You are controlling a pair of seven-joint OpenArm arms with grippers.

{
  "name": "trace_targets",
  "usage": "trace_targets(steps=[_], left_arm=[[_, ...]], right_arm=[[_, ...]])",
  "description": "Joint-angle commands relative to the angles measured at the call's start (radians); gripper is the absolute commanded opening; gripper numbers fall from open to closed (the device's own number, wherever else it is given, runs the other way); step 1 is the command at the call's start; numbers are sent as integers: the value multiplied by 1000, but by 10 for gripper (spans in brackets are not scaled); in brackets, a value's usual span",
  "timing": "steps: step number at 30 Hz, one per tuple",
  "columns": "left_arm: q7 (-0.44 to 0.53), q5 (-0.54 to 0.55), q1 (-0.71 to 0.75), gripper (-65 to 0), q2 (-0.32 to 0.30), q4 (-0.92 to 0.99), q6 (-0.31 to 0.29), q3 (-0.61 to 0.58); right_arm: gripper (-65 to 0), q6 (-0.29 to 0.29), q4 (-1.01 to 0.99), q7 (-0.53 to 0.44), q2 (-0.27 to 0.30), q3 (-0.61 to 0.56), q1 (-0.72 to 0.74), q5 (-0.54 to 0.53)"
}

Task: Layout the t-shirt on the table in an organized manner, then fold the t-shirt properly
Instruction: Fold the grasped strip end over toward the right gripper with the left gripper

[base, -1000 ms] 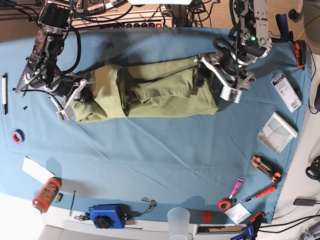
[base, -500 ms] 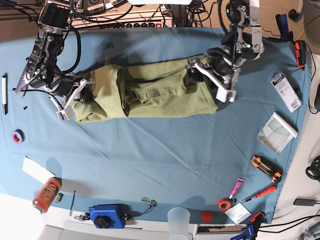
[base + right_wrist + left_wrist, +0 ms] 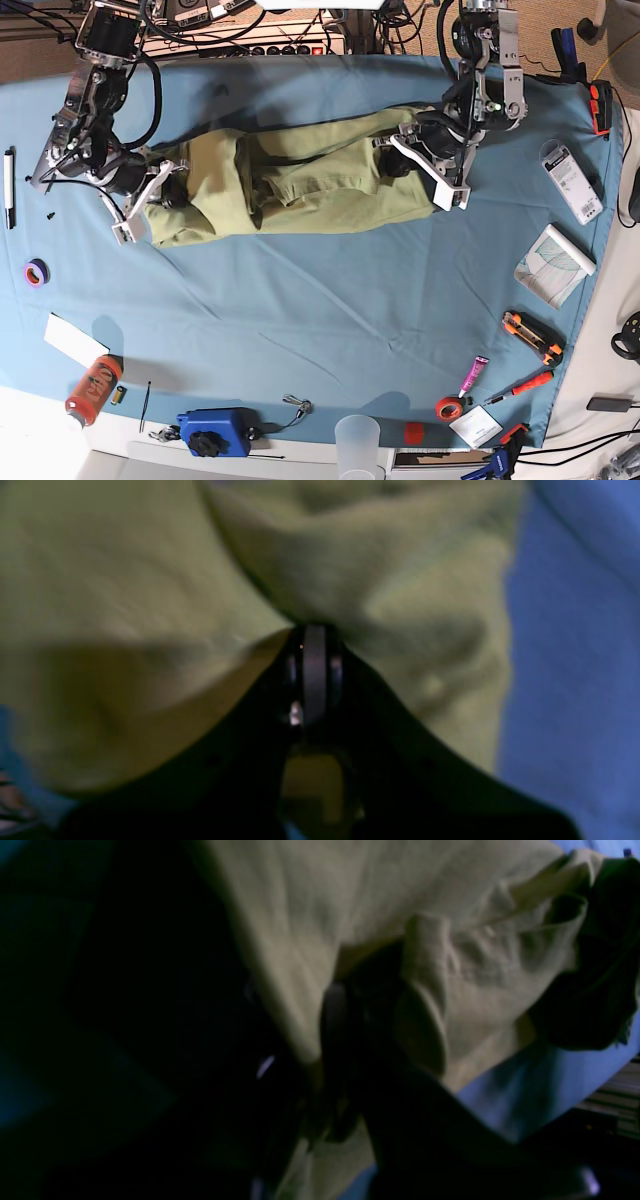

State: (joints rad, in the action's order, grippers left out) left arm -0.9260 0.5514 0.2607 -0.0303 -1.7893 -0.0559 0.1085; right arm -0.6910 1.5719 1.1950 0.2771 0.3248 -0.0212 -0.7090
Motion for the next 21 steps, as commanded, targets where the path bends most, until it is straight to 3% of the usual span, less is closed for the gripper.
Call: trace_targets(steps=[1,7,13,18,21], left_arm=[[-63,-29,5,-650,-7,-2,3,0],[-72,-95,2,-650,-59,-51,3,29],[-92,-47,2,-650,-116,-71,-4,194],[-138,148,3,-650,-170,-73,-169,263],[-164,284,3,-650,-166,-103,-269,261]], right_arm=[[-650,-7,18,-6,14,3,35,-58],[-492,-7,18,35,14,3,100,-239],[-491,-7,18,58,14,3,123,-283],[-491,-7,18,58,14,3,124,-282],[-491,-7,18,58,14,3,124,-281]])
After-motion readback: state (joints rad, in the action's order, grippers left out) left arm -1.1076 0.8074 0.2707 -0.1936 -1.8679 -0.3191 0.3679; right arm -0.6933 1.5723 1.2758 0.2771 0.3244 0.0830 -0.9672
